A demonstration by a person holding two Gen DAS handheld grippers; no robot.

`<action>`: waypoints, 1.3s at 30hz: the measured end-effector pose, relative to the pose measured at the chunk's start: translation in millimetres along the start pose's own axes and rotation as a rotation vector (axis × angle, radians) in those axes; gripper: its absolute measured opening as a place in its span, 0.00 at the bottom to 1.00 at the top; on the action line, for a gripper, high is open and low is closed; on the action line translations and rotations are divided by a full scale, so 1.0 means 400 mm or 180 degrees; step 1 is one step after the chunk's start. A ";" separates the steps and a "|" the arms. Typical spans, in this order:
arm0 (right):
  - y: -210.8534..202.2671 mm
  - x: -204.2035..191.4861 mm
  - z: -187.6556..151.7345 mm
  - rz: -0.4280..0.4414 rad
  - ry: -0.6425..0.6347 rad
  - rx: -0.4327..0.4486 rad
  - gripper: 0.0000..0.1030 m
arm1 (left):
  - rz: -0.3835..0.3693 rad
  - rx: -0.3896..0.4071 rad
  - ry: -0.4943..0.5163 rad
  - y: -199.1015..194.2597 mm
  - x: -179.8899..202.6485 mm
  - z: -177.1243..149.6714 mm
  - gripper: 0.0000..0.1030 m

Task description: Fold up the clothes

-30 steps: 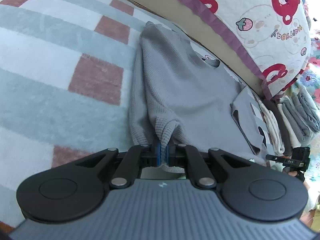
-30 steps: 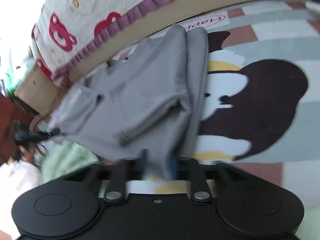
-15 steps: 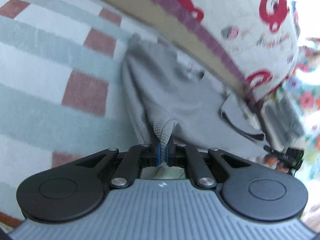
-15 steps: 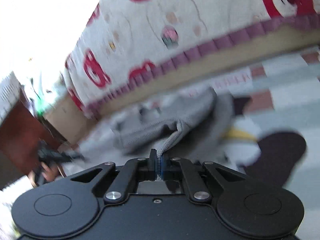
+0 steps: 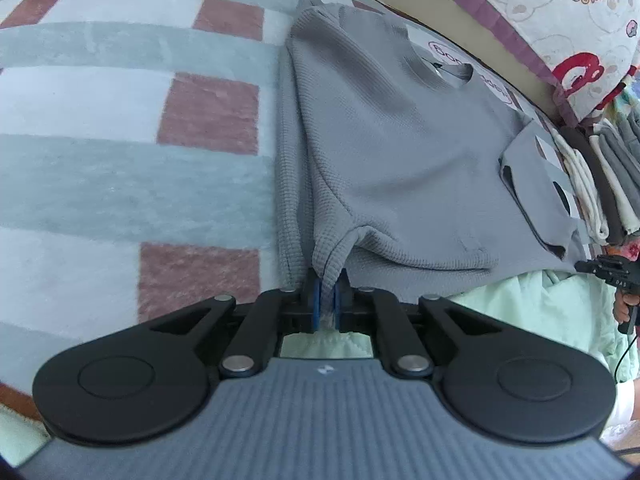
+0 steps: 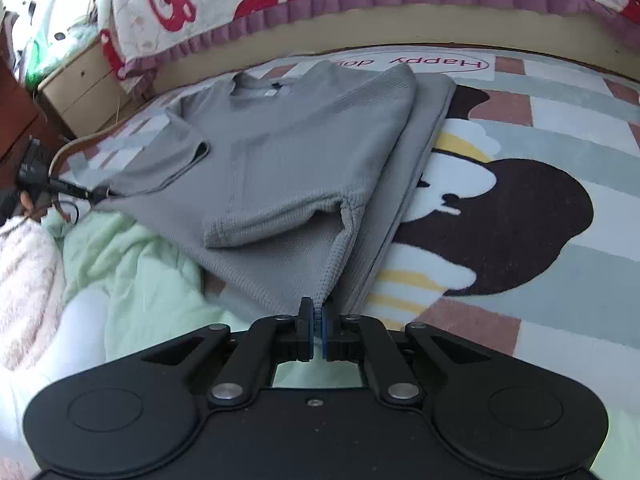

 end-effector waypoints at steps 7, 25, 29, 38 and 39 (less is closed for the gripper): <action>-0.036 0.036 0.027 -0.0318 0.0227 -0.0107 0.18 | 0.0273 0.0244 -0.0031 -0.088 -0.008 -0.008 0.12; 0.219 0.196 0.550 -0.0600 0.1147 0.0607 0.38 | 0.0999 0.0771 -0.0293 0.175 -0.031 0.462 0.18; 0.227 0.157 0.572 -0.0310 0.1008 0.0754 0.40 | 0.0668 0.0912 -0.0448 0.183 -0.044 0.474 0.28; 0.305 0.097 0.562 -0.0145 0.0434 0.0354 0.41 | 0.0962 0.0735 0.0360 0.266 -0.001 0.447 0.38; 0.308 0.093 0.559 -0.0096 0.0373 0.0415 0.07 | 0.0942 0.0711 0.0389 0.270 -0.003 0.447 0.35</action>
Point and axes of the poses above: each gripper's, at about its wrist camera, not at the fingertips, and y roughly the way its jaws point, x to its right, z to its top, the point moved 2 cm from there along y, roughly the way its jaws point, and after that the axes turned 14 degrees about y, right-handed, at the moved point
